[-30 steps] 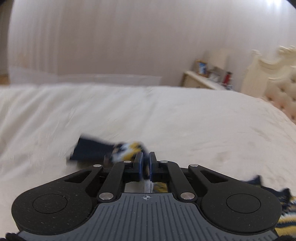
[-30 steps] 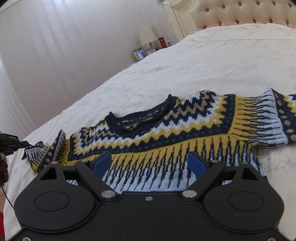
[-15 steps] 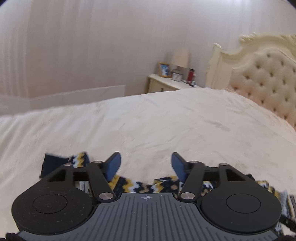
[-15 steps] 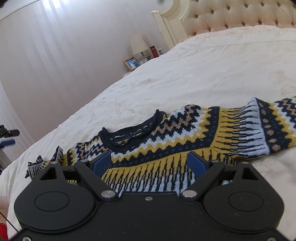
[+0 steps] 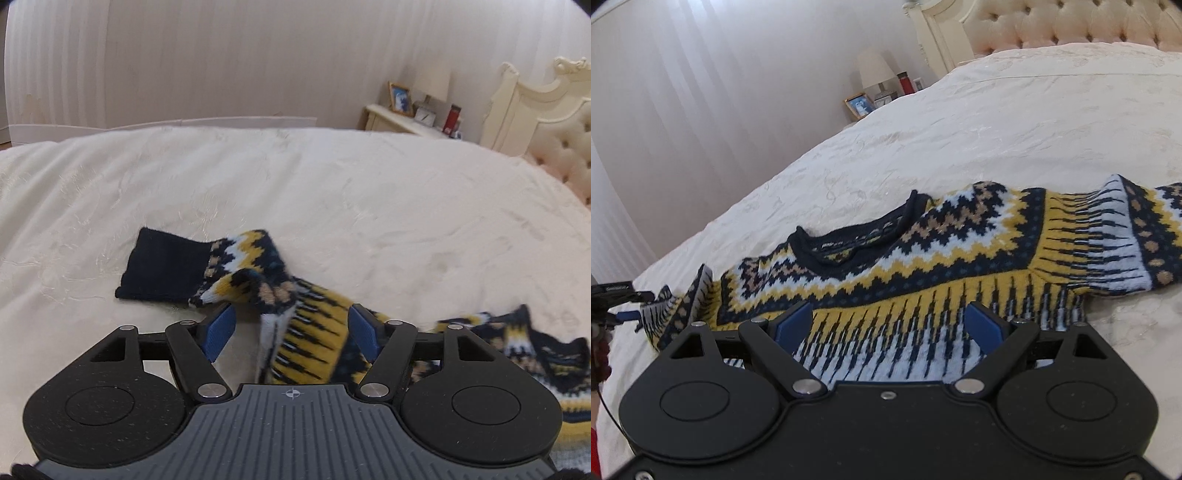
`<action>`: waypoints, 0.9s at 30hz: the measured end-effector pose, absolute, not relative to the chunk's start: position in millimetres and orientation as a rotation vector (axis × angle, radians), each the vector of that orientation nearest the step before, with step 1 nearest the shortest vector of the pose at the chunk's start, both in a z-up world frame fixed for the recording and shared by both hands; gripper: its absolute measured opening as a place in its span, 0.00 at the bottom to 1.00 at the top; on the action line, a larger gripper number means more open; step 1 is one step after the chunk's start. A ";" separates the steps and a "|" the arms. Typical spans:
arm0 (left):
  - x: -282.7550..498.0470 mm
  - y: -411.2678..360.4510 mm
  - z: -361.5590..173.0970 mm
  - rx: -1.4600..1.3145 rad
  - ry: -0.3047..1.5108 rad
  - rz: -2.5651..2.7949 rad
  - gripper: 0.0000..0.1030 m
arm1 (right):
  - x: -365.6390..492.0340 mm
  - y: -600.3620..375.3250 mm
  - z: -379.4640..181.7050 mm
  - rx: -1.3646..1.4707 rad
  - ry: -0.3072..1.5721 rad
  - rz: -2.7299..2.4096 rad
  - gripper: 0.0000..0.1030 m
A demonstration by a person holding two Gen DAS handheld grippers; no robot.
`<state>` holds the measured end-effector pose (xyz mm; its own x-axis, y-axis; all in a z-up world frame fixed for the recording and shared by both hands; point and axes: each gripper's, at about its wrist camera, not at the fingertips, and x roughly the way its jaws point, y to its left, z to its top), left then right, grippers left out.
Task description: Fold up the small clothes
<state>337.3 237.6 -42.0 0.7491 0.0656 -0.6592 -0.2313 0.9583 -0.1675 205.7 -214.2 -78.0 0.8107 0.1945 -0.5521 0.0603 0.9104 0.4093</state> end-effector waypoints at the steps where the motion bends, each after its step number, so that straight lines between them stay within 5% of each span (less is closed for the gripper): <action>1: 338.4 237.2 -44.1 -0.241 0.712 0.172 0.64 | 206.3 -212.5 -79.2 0.422 0.631 0.076 0.88; 5: 350.5 236.8 -51.1 -0.199 0.727 0.167 0.56 | 208.0 -209.0 -81.7 0.412 0.645 0.086 0.88; 7: 351.1 232.6 -50.0 -0.153 0.706 0.170 0.06 | 208.0 -208.9 -82.1 0.413 0.645 0.090 0.88; 27: 262.4 62.4 86.7 0.035 0.430 -0.205 0.05 | 194.7 -241.6 -50.5 0.512 0.523 0.044 0.88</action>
<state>262.4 62.4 86.7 0.8886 -0.1896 -0.4177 0.2042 0.9789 -0.0099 194.7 -241.6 -50.5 0.8683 0.1680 -0.4667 0.0881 0.8736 0.4785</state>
